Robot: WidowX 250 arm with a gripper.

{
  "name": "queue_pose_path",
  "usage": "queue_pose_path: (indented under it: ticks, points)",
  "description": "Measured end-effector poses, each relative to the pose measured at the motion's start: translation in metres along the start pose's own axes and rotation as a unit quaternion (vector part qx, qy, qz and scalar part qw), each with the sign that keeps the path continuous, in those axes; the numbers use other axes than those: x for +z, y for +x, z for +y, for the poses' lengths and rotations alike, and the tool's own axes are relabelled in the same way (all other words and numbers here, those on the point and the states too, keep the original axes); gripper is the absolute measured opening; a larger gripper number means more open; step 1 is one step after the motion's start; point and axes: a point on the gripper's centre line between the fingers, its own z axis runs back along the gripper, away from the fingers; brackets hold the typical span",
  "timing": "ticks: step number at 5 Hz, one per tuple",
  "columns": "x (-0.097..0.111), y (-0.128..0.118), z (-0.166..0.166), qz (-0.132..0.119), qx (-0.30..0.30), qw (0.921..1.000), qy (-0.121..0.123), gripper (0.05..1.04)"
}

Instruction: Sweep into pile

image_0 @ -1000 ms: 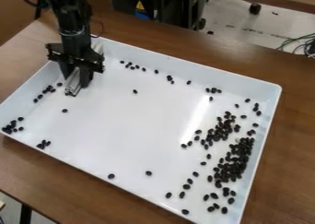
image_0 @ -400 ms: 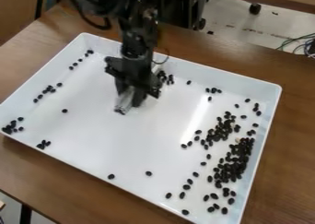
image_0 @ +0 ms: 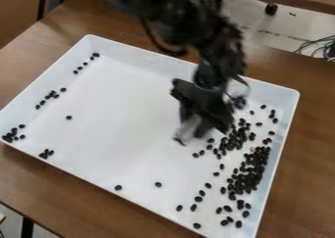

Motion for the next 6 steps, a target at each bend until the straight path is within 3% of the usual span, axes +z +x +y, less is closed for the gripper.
queue_pose_path:
  ticks: [2, 3, 4, 5, 6]
  points:
    - [0.011, -0.013, -0.016, 0.003, 0.003, 0.9999, -0.013, 0.356]
    - [0.027, -0.017, 0.007, -0.011, 0.040, 0.9990, -0.018, 0.356]
    - [0.036, -0.024, 0.053, -0.021, 0.113, 0.9930, -0.029, 0.356]
    - [0.031, -0.039, 0.078, -0.006, 0.159, 0.9866, -0.037, 0.356]
    - [0.018, -0.057, 0.077, 0.011, 0.189, 0.9799, -0.062, 0.356]
